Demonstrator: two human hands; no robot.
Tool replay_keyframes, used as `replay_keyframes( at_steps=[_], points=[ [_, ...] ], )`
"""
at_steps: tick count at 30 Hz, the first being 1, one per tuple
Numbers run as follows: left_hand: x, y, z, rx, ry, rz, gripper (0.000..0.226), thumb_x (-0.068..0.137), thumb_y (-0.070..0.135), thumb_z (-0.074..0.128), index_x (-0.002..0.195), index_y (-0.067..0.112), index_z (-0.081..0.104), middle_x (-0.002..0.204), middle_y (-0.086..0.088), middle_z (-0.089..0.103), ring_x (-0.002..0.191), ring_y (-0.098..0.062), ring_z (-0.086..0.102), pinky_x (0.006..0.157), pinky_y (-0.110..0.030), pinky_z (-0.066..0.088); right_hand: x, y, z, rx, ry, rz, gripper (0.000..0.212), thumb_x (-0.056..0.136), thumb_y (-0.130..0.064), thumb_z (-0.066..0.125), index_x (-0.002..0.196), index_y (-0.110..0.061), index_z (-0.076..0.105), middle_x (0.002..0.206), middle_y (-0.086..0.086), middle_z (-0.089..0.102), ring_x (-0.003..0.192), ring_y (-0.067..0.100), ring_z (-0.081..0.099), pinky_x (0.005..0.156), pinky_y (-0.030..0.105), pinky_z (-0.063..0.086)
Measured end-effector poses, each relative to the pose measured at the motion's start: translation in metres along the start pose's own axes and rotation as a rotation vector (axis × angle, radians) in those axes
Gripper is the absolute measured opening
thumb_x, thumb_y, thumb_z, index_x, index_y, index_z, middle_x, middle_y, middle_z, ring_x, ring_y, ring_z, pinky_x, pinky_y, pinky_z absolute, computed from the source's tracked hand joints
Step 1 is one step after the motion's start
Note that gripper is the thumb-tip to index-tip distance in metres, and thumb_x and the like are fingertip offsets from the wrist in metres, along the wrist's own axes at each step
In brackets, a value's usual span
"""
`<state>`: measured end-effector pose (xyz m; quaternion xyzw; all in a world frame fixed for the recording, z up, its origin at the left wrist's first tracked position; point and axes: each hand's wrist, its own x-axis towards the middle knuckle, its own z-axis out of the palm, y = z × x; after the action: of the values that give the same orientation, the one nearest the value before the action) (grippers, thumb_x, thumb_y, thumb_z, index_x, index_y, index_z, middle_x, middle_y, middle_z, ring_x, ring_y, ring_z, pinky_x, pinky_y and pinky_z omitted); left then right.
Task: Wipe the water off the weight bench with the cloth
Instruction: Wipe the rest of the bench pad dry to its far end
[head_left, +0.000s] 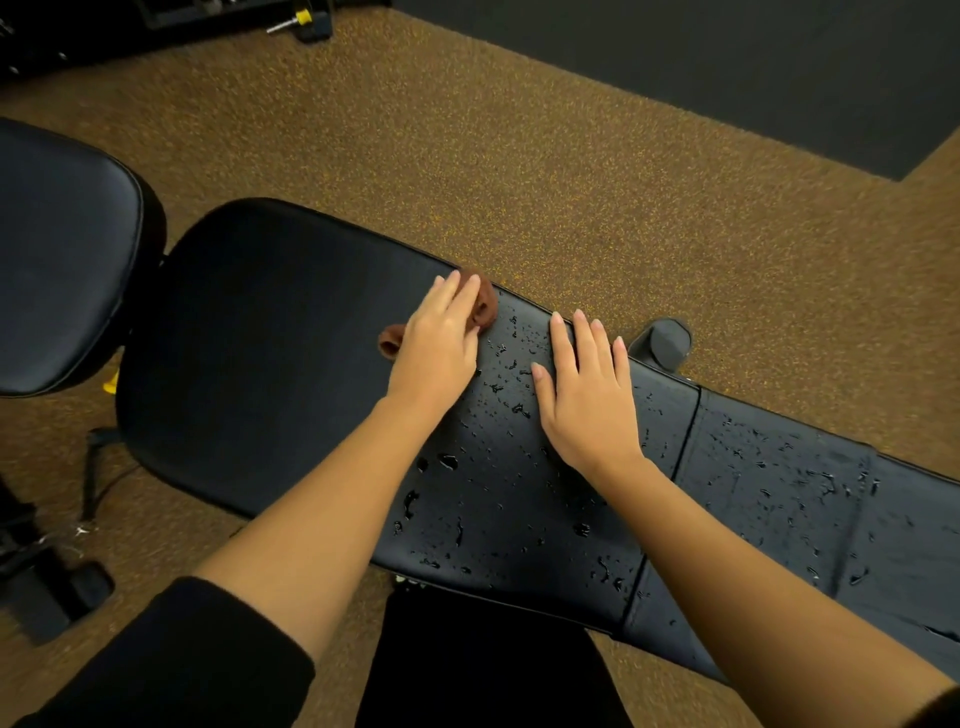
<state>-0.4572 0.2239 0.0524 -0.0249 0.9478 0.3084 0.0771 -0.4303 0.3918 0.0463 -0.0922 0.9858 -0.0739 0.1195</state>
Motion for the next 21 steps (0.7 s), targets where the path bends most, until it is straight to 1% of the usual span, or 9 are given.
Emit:
replay_keyframes(
  at_steps=[3,8,10,13,15,16,18,20,21],
  points=[
    [-0.020,0.005,0.005,0.005,-0.038,0.089,0.055,0.090,0.003,0.053,0.141,0.006,0.035,0.148,-0.016,0.034,0.140,-0.030,0.025,0.113,-0.032,0.018,0.000,-0.001,0.001,0.000,0.001,0.004,0.057,0.097,-0.039,0.025,0.145,-0.008,0.030,0.147,0.019,0.035,0.136,0.036,0.031,0.112,0.050,0.022],
    [-0.015,-0.003,0.001,0.094,-0.067,0.174,0.054,0.086,0.000,0.057,0.138,0.003,0.041,0.143,-0.020,0.040,0.135,-0.036,0.034,0.110,-0.043,0.029,0.000,-0.001,0.000,-0.010,0.000,-0.002,0.057,0.097,-0.039,0.024,0.144,-0.007,0.031,0.147,0.019,0.036,0.136,0.036,0.032,0.112,0.050,0.022],
    [-0.002,-0.010,-0.004,0.116,-0.051,0.156,0.054,0.087,0.002,0.057,0.138,0.006,0.042,0.143,-0.020,0.039,0.134,-0.036,0.035,0.110,-0.043,0.028,0.001,-0.001,0.000,-0.012,-0.005,-0.006,0.058,0.097,-0.039,0.024,0.144,-0.007,0.031,0.147,0.019,0.035,0.136,0.036,0.031,0.112,0.049,0.022],
    [0.013,-0.014,-0.009,0.099,-0.039,0.048,0.055,0.091,0.008,0.054,0.142,0.012,0.036,0.148,-0.016,0.033,0.138,-0.031,0.028,0.112,-0.039,0.023,0.001,0.000,0.001,-0.015,-0.005,-0.005,0.058,0.097,-0.039,0.024,0.144,-0.007,0.031,0.147,0.019,0.036,0.135,0.036,0.032,0.112,0.049,0.022],
    [0.014,-0.012,-0.008,0.079,-0.036,0.020,0.054,0.091,0.008,0.053,0.142,0.012,0.036,0.149,-0.017,0.031,0.139,-0.031,0.027,0.113,-0.039,0.023,0.001,0.000,0.001,-0.019,-0.002,-0.003,0.057,0.097,-0.038,0.024,0.144,-0.007,0.032,0.146,0.020,0.036,0.135,0.037,0.033,0.112,0.050,0.022],
    [0.011,-0.009,-0.007,0.073,-0.042,0.049,0.053,0.091,0.007,0.054,0.141,0.010,0.038,0.148,-0.018,0.033,0.138,-0.033,0.028,0.113,-0.040,0.024,0.000,-0.001,0.001,-0.020,-0.002,-0.003,0.057,0.097,-0.038,0.025,0.144,-0.006,0.032,0.146,0.020,0.037,0.134,0.037,0.033,0.112,0.050,0.022],
    [-0.001,-0.002,-0.001,0.082,-0.094,0.178,0.052,0.087,0.005,0.058,0.137,0.007,0.044,0.144,-0.022,0.038,0.134,-0.038,0.033,0.111,-0.043,0.028,-0.001,-0.002,0.001,-0.016,-0.004,-0.004,0.056,0.097,-0.037,0.025,0.143,-0.006,0.033,0.145,0.020,0.037,0.134,0.037,0.033,0.111,0.050,0.023],
    [-0.012,0.000,0.004,0.105,-0.150,0.301,0.052,0.085,0.003,0.061,0.135,0.006,0.047,0.141,-0.022,0.042,0.131,-0.040,0.038,0.108,-0.045,0.031,-0.001,-0.002,0.000,-0.014,0.001,-0.009,0.055,0.097,-0.034,0.026,0.142,-0.005,0.034,0.144,0.021,0.039,0.133,0.038,0.036,0.110,0.050,0.025],
    [-0.013,-0.001,0.003,0.122,-0.160,0.335,0.053,0.084,0.003,0.062,0.135,0.007,0.047,0.141,-0.022,0.043,0.131,-0.040,0.038,0.107,-0.045,0.032,-0.001,-0.001,0.000,-0.017,0.005,-0.013,0.054,0.097,-0.033,0.026,0.142,-0.005,0.035,0.143,0.021,0.040,0.132,0.038,0.037,0.110,0.050,0.026]
  ],
)
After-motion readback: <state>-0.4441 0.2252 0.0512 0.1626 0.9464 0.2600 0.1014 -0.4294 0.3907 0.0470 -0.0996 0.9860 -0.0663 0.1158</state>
